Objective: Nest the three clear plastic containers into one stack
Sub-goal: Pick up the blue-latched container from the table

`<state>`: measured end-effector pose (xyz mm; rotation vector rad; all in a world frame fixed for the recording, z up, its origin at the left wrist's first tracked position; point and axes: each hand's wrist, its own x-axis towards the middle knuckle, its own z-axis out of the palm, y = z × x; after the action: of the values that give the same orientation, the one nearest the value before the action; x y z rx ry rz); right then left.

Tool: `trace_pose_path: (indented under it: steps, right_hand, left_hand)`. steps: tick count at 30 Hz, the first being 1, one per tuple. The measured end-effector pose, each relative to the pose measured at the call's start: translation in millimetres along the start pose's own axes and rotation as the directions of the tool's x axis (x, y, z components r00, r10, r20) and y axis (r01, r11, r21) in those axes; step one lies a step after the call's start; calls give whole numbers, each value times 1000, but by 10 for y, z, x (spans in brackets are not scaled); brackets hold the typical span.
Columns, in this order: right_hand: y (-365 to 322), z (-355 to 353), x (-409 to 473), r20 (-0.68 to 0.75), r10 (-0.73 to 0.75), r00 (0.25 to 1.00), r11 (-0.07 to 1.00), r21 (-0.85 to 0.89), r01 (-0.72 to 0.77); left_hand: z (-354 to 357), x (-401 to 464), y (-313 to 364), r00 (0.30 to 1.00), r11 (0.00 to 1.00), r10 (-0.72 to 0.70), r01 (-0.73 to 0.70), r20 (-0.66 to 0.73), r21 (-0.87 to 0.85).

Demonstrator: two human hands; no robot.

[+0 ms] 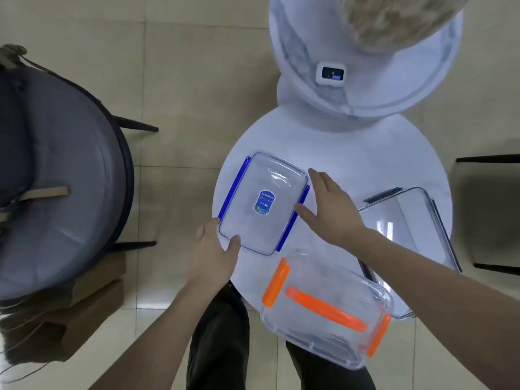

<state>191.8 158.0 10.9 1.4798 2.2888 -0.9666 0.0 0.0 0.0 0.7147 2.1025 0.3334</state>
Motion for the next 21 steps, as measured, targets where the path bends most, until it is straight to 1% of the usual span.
trace_pose_path:
  steps: [3,5,9,11,12,14,17,21]
  right_hand:
    - [12,24,144,14,32,999,999,19,-32]
    - [2,24,236,54,70,996,997,19,-71]
    - [-14,59,386,66,116,991,993,17,-118]
    - [-11,80,468,69,157,985,986,45,-160]
    - [-6,98,512,78,183,980,979,77,-189]
    - [-13,101,562,89,252,964,944,195,-265]
    - [-44,115,603,91,365,927,849,376,-371]
    - [-84,145,621,101,439,893,775,460,-433]
  left_hand:
    - [35,115,0,998,998,-44,42,-44,-52]
    - [41,183,22,994,991,-92,85,-57,-107]
    - [58,303,46,975,962,-216,204,-48,-181]
    - [70,337,50,963,944,-264,248,-47,-218]
    - [82,350,57,957,933,-288,270,-43,-238]
    - [72,355,78,939,902,-341,317,-33,-293]
    - [74,402,85,924,883,-381,354,-30,-309]
    - [96,422,128,924,891,-380,355,-35,-283]
